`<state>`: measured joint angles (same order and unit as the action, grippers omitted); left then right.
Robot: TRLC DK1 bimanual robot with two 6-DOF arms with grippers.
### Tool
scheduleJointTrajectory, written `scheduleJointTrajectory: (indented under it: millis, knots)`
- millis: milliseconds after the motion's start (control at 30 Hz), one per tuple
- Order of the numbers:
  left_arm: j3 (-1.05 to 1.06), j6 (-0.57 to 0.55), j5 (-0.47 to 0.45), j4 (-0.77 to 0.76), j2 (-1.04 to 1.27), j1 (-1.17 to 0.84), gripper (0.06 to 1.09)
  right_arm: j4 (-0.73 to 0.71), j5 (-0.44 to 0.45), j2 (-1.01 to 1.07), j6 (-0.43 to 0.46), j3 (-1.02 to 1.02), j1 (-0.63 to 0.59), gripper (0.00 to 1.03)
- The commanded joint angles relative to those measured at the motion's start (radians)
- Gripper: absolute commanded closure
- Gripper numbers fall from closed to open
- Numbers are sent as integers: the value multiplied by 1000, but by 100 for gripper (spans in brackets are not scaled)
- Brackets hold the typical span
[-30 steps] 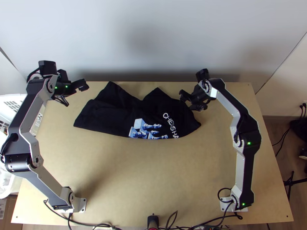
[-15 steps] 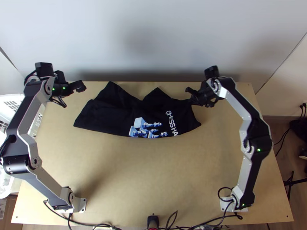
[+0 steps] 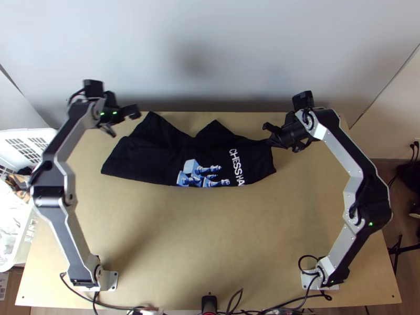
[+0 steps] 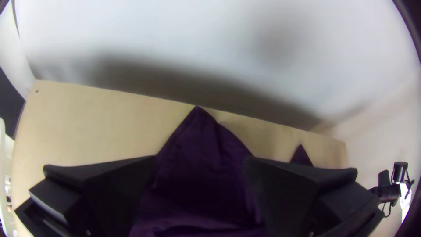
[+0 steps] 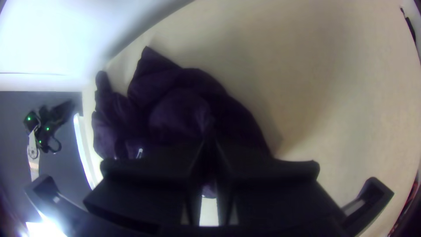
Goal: Fold the t-shirt
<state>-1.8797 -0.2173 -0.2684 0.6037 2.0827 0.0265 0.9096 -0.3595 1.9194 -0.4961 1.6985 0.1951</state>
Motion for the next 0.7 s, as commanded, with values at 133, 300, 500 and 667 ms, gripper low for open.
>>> scheduleJointTrajectory:
  millis: [133,300,500,667]
  knots:
    - [-271,-2,3,-28,289,-82,11,3,4,-62,18,-48,29,100]
    - [-300,42,32,-48,329,-80,11,3,7,-71,13,-56,29,100]
    - [-315,125,90,-96,373,-65,10,3,8,-74,10,-49,40,100]
    - [-334,162,117,-97,395,-57,10,3,8,-74,13,-56,38,100]
